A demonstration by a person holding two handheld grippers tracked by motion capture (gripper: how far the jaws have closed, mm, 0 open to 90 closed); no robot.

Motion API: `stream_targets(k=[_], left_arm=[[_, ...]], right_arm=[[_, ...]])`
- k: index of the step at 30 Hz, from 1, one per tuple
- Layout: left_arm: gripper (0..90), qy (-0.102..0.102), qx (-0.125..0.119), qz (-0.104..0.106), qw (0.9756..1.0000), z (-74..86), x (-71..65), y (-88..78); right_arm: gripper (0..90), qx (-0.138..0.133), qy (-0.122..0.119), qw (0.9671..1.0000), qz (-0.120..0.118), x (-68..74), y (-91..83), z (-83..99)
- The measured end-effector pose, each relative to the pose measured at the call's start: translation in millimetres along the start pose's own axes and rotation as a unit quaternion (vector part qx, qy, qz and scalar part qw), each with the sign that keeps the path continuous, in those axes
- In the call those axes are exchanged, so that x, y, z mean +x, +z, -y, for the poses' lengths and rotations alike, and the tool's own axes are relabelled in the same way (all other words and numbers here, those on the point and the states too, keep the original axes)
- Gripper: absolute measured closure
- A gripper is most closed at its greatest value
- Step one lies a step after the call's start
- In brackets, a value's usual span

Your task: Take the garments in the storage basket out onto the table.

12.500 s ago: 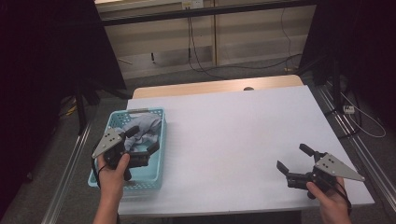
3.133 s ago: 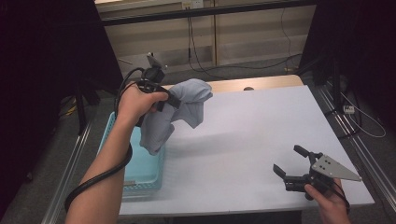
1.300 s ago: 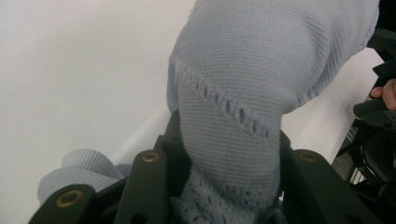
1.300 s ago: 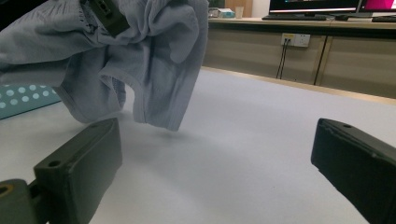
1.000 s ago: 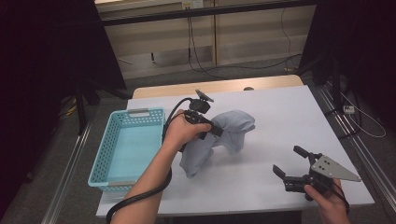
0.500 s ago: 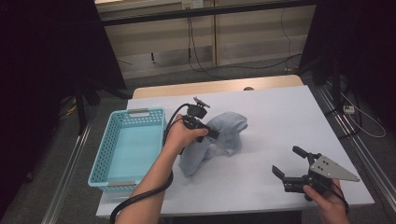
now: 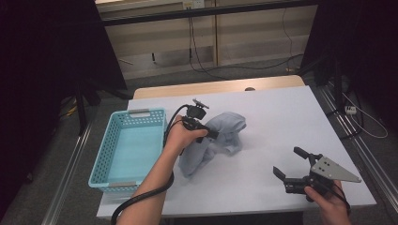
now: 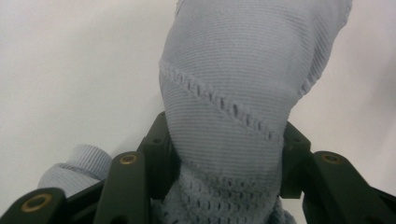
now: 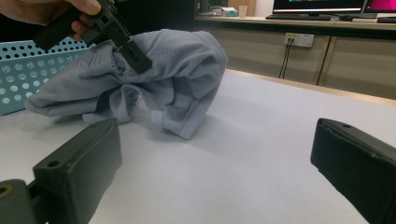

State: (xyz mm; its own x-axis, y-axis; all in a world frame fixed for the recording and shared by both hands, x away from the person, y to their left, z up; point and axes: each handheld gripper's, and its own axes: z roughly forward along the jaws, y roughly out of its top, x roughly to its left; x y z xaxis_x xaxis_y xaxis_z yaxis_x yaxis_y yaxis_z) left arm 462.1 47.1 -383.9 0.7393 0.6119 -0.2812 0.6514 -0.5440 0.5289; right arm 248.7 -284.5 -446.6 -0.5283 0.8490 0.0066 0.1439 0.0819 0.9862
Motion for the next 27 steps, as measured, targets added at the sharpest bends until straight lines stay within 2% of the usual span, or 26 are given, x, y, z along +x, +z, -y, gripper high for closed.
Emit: stream_targets(k=[11, 15, 19, 27], left_arm=[[46.8, 0.01, 0.001, -0.01, 0.9999, 0.3, 3.9, -1.4], [45.3, 0.01, -0.009, -0.022, 0.9997, -1.0, 5.8, -5.1], [45.6, 0.009, -0.017, -0.02, 0.9996, -1.6, 6.2, -9.2], [30.2, 0.005, -0.027, -0.029, 0.9992, 1.9, 6.5, -12.2]], right_arm=[[1.6, 0.0, 0.001, 1.0, 0.0, -0.1, -0.1, 0.0], [1.6, 0.0, 0.0, 1.0, 0.0, -0.1, 0.1, 0.0], [1.6, 0.0, 0.0, 1.0, -0.001, 0.0, 0.2, 0.0], [1.7, 0.0, 0.0, 1.0, -0.001, 0.5, 0.2, 0.1]])
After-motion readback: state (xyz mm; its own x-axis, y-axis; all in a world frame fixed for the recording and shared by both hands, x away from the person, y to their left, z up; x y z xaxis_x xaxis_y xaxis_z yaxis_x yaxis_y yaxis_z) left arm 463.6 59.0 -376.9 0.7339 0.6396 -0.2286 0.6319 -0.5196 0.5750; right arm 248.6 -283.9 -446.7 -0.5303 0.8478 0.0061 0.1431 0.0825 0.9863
